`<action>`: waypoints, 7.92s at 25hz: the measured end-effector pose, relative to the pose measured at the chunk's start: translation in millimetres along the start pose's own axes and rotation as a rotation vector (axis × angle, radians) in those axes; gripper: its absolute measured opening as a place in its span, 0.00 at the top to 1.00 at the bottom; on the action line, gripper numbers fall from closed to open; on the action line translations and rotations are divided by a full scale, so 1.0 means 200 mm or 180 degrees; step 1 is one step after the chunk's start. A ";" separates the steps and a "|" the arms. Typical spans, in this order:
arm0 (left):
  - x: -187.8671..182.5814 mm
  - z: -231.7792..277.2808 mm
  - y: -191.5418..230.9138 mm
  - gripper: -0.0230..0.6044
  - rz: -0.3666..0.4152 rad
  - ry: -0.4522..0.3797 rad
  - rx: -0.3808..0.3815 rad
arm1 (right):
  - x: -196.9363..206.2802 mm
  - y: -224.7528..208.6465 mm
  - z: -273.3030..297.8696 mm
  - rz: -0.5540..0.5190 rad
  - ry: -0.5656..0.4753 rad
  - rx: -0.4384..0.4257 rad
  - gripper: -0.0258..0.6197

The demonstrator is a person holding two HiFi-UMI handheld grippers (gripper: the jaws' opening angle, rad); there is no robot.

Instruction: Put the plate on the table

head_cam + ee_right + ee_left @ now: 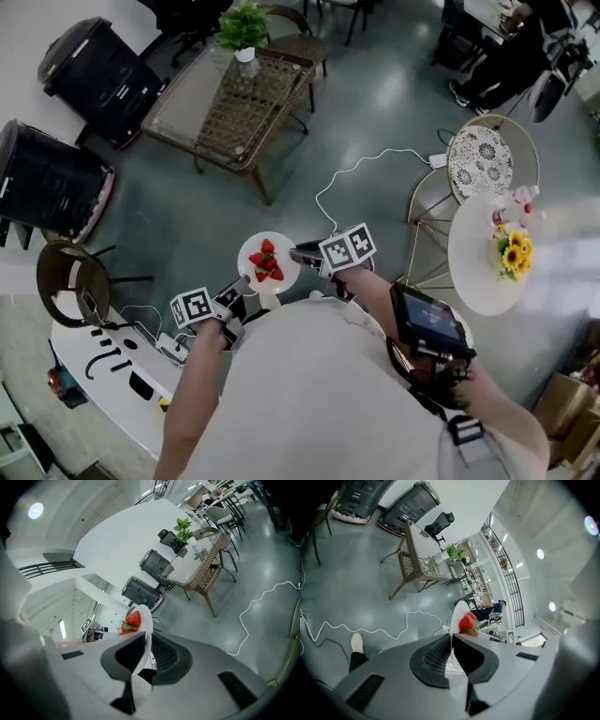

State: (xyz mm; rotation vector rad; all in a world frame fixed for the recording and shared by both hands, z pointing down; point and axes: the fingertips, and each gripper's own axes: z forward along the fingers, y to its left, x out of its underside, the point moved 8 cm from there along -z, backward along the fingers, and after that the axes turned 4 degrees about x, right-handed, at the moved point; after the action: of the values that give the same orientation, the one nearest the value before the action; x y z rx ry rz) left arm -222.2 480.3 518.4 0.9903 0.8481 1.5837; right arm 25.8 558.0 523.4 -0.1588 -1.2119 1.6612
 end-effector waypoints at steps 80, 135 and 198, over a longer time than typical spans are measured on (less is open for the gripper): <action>-1.16 -0.13 0.42 0.94 -0.0002 0.0009 0.0031 | -0.82 -0.03 0.91 0.0159 0.0147 0.0140 0.90; -2.53 0.47 0.51 0.94 -0.0001 0.0451 0.0148 | -2.00 -0.44 1.29 0.0425 0.0021 0.0722 0.90; -3.11 1.03 1.16 0.93 -0.0423 -0.0342 -0.1028 | -2.69 -1.29 2.14 -0.0149 0.0994 0.0869 0.90</action>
State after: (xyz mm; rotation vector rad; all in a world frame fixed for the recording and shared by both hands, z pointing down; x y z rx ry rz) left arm -49.4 -168.7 700.2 0.7637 0.5504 1.4825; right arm 179.1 -138.0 697.9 -0.2090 -0.7433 1.6701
